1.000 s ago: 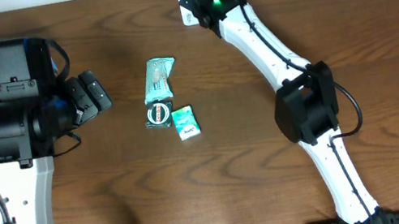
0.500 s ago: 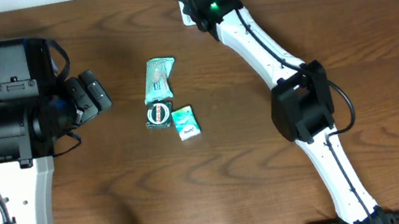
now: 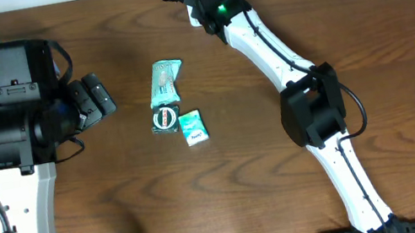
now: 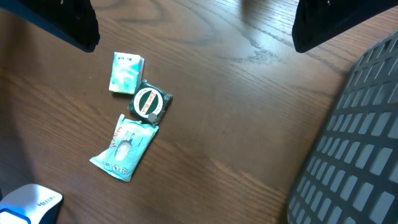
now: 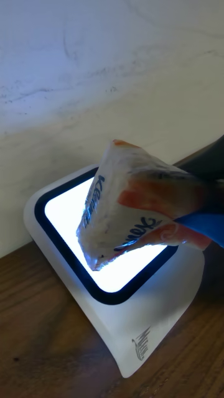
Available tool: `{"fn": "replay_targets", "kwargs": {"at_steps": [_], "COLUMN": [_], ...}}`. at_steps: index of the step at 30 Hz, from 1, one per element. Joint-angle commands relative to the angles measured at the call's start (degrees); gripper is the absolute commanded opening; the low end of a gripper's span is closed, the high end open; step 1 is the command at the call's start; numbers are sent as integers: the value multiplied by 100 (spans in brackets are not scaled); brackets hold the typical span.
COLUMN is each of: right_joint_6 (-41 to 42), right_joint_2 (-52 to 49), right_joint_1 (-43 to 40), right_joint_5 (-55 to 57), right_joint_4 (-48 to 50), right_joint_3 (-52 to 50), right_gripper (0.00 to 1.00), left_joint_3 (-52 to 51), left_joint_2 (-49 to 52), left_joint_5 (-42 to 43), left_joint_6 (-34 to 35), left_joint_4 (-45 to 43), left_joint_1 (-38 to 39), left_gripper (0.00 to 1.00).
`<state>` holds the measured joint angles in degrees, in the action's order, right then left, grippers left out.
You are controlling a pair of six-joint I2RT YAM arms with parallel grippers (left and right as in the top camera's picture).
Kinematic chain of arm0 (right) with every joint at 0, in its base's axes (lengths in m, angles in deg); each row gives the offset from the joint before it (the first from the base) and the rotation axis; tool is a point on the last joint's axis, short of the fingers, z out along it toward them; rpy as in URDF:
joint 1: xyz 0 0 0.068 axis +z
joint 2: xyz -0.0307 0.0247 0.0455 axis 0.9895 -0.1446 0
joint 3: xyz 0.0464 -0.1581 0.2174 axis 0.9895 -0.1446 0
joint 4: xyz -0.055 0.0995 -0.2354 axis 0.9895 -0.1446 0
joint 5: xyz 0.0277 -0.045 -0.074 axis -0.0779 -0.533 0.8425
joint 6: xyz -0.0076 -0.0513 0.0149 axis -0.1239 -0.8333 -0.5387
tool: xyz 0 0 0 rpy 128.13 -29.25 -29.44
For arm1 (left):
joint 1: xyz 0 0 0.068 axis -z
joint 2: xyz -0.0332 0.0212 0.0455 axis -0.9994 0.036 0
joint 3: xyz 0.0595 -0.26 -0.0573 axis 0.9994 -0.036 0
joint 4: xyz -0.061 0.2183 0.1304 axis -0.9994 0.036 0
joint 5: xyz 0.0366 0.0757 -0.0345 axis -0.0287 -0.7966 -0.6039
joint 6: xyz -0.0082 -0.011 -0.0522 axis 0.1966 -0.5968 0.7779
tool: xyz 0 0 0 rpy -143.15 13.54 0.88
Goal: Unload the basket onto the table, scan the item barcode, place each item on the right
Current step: 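Carry the orange Kleenex pack right and drop it by the snack bag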
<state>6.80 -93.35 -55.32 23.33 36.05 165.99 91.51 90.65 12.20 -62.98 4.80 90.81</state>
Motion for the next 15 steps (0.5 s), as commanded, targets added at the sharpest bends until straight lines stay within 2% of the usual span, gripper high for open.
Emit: {"fn": "replay_targets", "kwargs": {"at_steps": [1,9,15], "right_joint_6": [55,466,984], "right_joint_2": [-15,120,608], "right_joint_1": [-68,-90,-260], "right_joint_5": [92,271,345], "right_joint_4": [15,13,-103], "right_joint_3": [109,109,109], "right_gripper": [1,1,1], "left_joint_3": [13,13,13], "left_joint_2": [-26,-26,-26], "left_joint_5": [-72,-72,-72], "left_joint_6": [68,68,68], "left_joint_4": [22,22,22], "left_joint_1": [-17,-17,-17], "left_gripper": [98,98,98]}}
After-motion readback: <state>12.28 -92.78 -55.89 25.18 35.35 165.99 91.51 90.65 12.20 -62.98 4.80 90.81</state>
